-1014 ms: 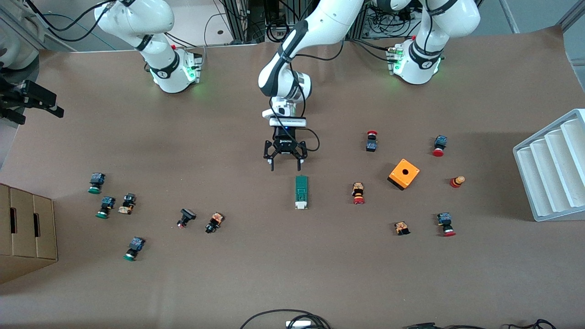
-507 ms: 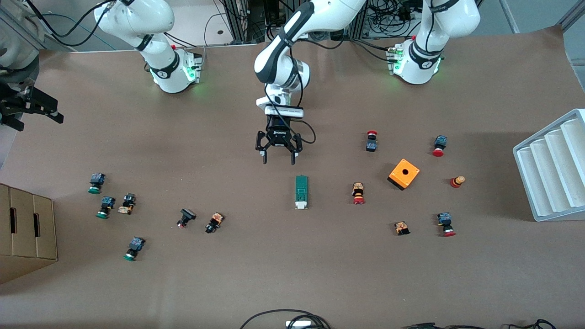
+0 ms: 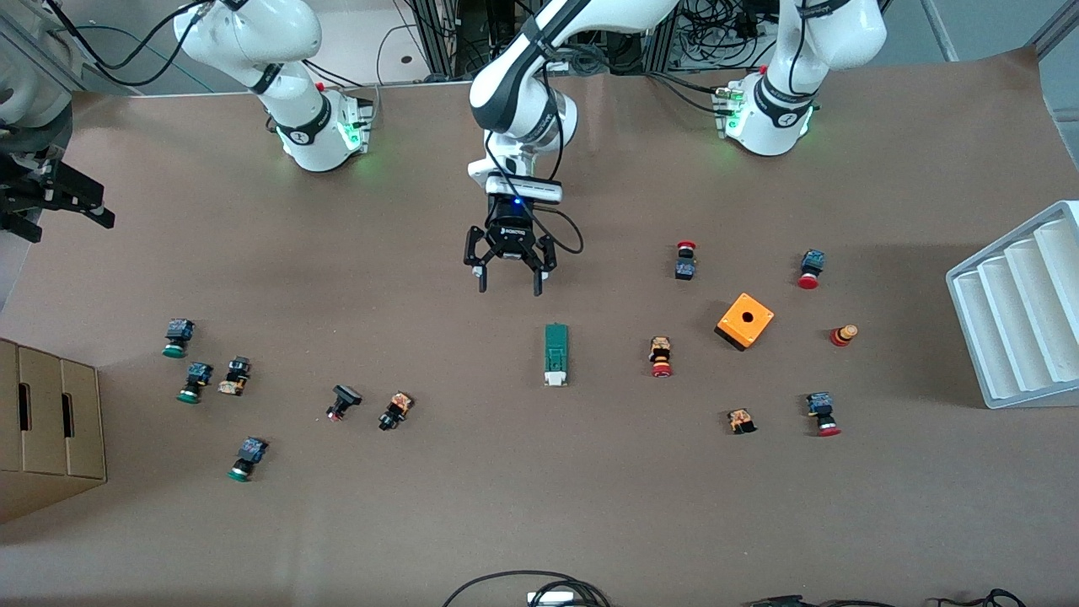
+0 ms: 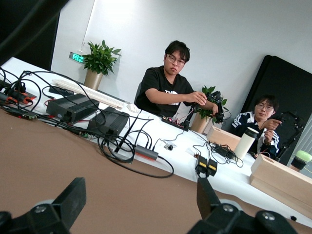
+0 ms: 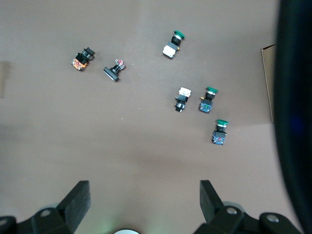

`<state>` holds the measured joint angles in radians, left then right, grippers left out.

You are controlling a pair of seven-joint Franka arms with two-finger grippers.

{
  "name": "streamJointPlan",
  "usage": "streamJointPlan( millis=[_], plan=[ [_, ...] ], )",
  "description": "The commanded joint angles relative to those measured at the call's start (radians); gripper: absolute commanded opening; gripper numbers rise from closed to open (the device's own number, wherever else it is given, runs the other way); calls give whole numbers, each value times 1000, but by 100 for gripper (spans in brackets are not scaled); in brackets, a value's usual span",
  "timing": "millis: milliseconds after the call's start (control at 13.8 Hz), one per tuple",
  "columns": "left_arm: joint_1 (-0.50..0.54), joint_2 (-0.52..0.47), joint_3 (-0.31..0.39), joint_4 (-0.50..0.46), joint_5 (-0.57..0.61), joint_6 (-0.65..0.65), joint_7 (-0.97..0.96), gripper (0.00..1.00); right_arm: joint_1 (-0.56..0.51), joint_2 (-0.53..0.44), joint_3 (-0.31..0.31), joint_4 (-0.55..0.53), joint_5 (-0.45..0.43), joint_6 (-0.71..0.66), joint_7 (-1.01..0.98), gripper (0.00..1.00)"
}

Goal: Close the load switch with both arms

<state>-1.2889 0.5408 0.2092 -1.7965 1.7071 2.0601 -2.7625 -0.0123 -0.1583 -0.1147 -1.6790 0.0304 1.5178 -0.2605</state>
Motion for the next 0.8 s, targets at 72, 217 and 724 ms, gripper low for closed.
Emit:
streamJointPlan(
  millis=[72, 217, 724],
  plan=[
    [28, -85, 2, -50, 23, 54, -111, 100, 3, -15, -2, 4, -21, 5, -6, 100],
    [60, -122, 2, -52, 23, 87, -51, 100, -1, -15, -5, 4, -21, 1, -9, 100],
    [149, -215, 4, -57, 23, 199, 43, 100, -3, -17, -34, 10, -21, 1, -16, 100]
  ],
)
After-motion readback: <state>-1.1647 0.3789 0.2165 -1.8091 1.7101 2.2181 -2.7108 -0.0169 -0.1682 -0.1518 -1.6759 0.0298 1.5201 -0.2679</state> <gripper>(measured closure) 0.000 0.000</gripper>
